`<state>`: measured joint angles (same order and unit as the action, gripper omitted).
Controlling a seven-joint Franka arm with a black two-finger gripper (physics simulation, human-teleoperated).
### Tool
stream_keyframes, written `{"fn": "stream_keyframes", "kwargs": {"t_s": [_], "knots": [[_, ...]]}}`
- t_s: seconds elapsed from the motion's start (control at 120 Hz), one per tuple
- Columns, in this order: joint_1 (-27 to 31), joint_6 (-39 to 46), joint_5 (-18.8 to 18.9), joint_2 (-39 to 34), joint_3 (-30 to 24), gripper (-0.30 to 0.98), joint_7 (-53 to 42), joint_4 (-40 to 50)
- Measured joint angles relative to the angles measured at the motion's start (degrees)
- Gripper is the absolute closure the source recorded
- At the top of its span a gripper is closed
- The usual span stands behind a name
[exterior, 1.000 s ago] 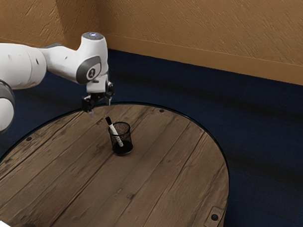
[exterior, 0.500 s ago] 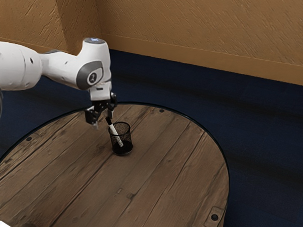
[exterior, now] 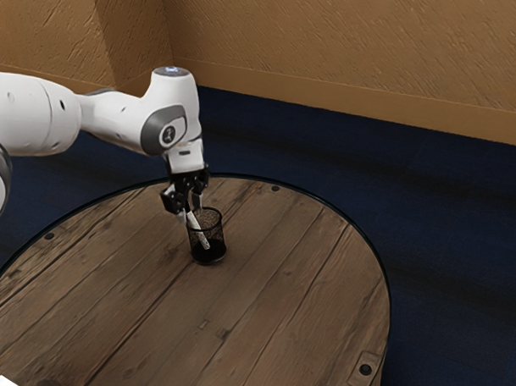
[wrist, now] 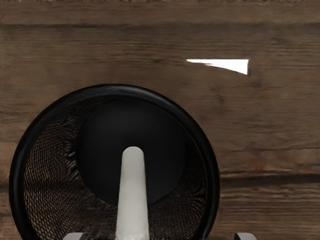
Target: Take the marker out of the pen holder and place it to the left of the pen holder.
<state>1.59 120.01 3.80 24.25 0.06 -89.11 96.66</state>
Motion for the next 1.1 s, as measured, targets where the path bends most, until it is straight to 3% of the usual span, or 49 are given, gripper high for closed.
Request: {"fn": "stream_keyframes", "kwargs": {"t_s": [0.2, 0.467, 0.867, 1.1], "knots": [[0.2, 0.7, 0.1, 1.1, 0.0, 0.36, 1.4, -1.2], [0.3, 1.1, 0.3, 0.9, 0.5, 0.57, 2.4, -1.3], [0.3, 1.6, 0.5, 0.7, 1.6, 0.73, 2.8, -1.3], [0.3, 0.0, 0.6, -9.9, 1.8, 0.77, 2.8, -1.2]]}}
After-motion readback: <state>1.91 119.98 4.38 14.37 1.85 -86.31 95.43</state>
